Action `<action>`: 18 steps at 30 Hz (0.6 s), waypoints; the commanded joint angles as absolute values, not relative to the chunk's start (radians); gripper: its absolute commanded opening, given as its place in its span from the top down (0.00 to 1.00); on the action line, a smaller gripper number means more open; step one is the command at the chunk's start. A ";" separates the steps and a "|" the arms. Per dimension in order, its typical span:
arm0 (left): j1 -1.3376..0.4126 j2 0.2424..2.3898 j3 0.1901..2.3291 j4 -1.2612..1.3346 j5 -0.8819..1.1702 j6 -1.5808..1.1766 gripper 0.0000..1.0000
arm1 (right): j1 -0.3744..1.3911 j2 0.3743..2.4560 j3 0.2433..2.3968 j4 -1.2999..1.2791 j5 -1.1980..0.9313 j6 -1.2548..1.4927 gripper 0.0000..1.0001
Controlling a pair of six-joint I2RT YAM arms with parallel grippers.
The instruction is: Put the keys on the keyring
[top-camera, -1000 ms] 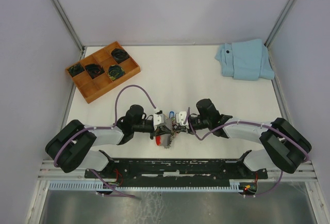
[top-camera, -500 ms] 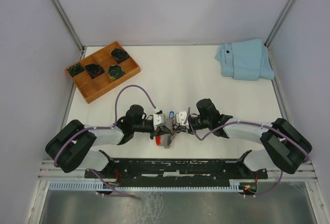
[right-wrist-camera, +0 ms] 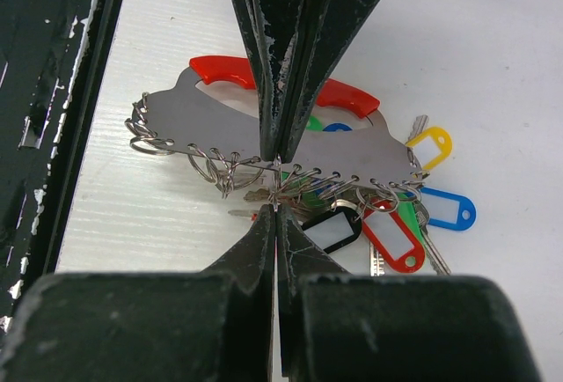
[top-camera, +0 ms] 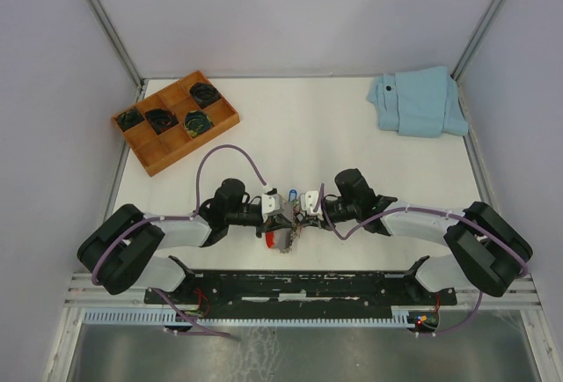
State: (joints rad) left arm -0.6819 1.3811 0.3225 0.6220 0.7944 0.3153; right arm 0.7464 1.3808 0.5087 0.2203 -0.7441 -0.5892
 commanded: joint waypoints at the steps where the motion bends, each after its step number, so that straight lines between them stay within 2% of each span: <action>1: -0.680 1.368 0.353 0.643 0.808 0.359 0.97 | 0.752 1.360 0.532 0.253 -0.769 -0.585 0.99; 18: -0.680 1.372 0.356 0.643 0.816 0.357 0.97 | 0.752 1.364 0.527 0.291 -0.764 -0.568 0.99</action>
